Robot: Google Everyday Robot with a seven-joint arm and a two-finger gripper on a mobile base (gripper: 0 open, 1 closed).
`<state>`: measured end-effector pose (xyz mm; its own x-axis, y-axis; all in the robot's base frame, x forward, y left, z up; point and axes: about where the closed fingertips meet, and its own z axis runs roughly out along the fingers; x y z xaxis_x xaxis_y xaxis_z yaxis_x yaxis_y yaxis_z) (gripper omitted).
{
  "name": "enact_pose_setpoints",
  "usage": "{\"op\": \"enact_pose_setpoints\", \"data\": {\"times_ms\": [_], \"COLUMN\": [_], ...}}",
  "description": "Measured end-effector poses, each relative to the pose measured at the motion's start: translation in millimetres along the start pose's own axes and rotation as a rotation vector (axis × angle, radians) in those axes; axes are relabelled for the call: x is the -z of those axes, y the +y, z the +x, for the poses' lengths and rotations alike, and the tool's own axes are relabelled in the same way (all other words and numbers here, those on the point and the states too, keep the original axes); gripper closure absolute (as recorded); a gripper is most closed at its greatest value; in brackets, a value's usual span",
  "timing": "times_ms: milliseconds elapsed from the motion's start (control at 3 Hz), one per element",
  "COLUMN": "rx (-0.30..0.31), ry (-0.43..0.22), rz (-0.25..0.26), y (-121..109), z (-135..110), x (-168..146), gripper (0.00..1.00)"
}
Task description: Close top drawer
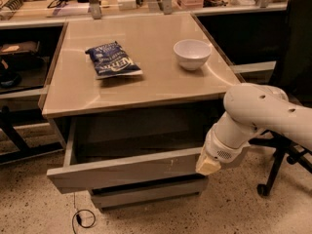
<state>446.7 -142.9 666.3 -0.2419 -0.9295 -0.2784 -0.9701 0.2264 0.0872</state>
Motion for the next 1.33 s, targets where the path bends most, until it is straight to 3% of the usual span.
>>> {"op": "enact_pose_setpoints", "data": {"times_ms": [1000, 1333], "rx": [0.0, 0.0], "ry": [0.0, 0.0], "rz": [0.0, 0.0], "y": [0.0, 0.1], "z": [0.0, 0.0], "x": [0.0, 0.0], "gripper": [0.11, 0.0]}}
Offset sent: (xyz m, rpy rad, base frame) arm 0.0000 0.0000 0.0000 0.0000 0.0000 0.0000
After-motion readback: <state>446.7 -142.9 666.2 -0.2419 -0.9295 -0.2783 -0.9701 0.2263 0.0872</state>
